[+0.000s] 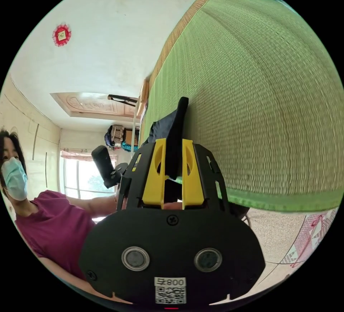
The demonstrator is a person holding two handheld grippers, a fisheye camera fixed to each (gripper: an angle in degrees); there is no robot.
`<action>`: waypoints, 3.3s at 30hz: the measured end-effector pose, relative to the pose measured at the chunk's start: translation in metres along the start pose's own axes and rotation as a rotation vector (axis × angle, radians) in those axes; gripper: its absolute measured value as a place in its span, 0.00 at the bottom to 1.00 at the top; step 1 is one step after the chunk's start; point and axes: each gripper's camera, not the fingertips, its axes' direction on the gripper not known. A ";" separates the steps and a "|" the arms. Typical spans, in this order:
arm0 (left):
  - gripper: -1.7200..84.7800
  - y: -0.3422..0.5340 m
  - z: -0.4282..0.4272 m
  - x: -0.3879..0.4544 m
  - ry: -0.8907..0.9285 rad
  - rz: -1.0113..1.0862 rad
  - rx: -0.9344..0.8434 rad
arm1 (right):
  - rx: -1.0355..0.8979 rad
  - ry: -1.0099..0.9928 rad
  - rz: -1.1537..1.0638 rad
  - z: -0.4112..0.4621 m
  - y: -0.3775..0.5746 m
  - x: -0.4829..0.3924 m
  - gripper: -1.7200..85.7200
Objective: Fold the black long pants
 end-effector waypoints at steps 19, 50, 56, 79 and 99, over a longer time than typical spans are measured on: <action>0.05 0.064 -0.006 -0.015 0.024 0.060 0.035 | -0.110 0.052 0.055 0.026 -0.103 -0.016 0.05; 0.05 0.389 -0.061 -0.243 0.217 -0.077 0.430 | 0.089 0.042 -0.153 -0.013 -0.168 -0.357 0.04; 0.05 0.494 -0.061 -0.326 0.195 -0.223 0.504 | -0.011 0.047 -0.186 0.055 -0.204 -0.441 0.04; 0.05 0.805 0.029 -0.563 0.315 -0.723 0.707 | -0.347 0.231 -0.262 0.267 -0.314 -0.695 0.04; 0.02 0.910 0.066 -0.605 0.235 -0.781 0.753 | -0.486 0.320 -0.482 0.312 -0.358 -0.873 0.02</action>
